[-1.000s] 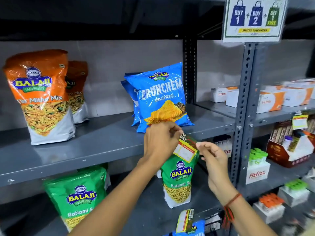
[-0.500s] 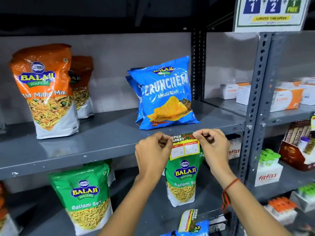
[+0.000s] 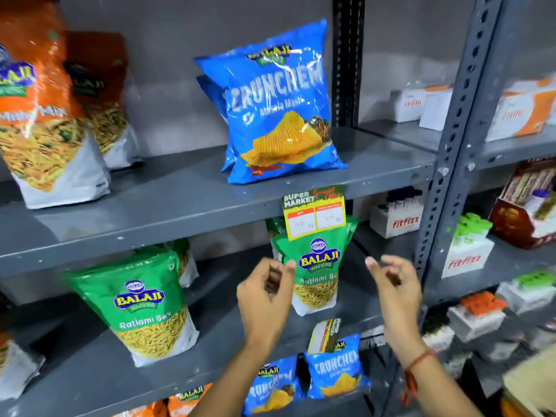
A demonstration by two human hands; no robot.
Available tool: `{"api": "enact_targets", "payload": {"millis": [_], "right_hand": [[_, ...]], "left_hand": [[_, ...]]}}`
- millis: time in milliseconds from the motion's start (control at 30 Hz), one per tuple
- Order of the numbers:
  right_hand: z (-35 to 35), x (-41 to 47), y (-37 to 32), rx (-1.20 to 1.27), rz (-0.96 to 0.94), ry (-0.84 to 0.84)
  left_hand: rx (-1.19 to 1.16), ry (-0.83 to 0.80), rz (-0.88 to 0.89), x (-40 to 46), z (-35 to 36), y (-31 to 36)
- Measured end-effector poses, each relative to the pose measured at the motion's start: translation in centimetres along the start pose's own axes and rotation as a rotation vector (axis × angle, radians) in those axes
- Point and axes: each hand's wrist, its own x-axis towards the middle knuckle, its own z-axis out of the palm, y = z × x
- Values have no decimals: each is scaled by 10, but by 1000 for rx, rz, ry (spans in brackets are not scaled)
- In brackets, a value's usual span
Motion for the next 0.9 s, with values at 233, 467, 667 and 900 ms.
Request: {"api": "enact_targets", "payload": {"millis": [233, 467, 667, 900], "right_hand": [[-47, -89, 125, -84, 767, -70], [-40, -118, 168, 114, 1075, -116], [-25, -113, 175, 196, 1105, -59], [-32, -107, 181, 97, 1011, -46]], "left_hand": [[686, -706, -186, -24, 47, -65], [762, -924, -97, -25, 95, -91], [778, -829, 34, -26, 113, -110], [698, -700, -136, -28, 104, -121]]}}
